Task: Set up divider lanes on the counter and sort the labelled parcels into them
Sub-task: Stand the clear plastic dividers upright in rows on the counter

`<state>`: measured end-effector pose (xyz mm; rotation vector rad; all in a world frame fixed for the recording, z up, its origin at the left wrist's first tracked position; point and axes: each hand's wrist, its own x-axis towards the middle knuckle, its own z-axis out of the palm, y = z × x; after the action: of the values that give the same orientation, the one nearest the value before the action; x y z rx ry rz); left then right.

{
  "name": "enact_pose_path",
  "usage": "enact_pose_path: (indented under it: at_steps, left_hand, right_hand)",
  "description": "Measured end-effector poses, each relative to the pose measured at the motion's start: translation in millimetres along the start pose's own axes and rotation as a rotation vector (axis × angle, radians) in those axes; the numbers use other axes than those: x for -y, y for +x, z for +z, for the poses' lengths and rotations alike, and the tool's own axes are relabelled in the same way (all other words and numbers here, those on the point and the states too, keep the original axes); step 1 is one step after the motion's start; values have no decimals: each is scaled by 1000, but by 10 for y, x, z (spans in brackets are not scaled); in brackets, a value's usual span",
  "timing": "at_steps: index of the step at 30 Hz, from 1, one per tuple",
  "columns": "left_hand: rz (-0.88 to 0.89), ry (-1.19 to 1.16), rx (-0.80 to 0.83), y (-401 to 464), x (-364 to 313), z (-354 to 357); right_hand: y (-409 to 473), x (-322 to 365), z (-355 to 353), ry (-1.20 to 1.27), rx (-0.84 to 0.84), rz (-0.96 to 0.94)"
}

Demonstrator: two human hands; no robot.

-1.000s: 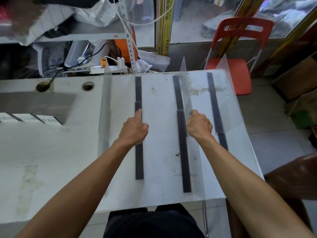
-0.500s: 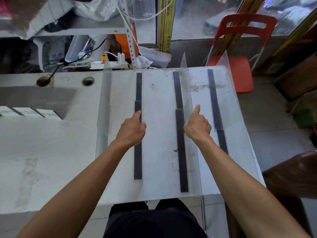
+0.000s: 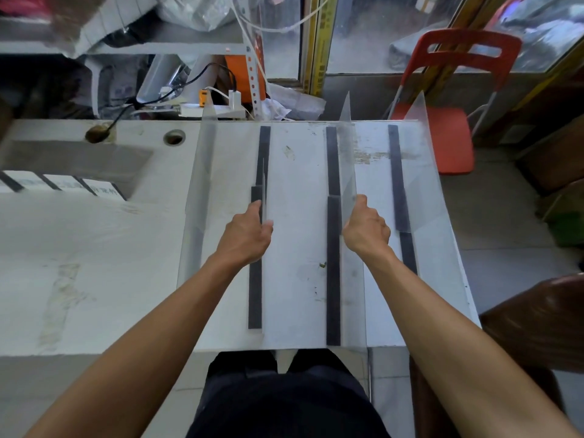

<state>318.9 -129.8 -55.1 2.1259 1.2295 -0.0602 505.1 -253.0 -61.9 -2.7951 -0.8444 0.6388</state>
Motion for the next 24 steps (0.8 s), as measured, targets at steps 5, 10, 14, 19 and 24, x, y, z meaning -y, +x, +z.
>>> enact_pose_path:
  at_steps: [5, 10, 14, 19, 24]
  left_hand:
    - [-28, 79, -53, 56, -82, 9]
    - [-53, 95, -43, 78, -112, 3]
    - [-86, 25, -56, 91, -78, 42]
    - [-92, 2, -56, 101, -28, 71]
    - [-37, 38, -53, 128, 13, 90]
  right_hand:
    - [25, -1, 12, -18, -6, -37]
    - [54, -32, -1, -33, 12, -41]
    - [62, -39, -2, -14, 17, -23]
    - [43, -23, 32, 25, 21, -7]
    - [39, 5, 92, 25, -83, -26]
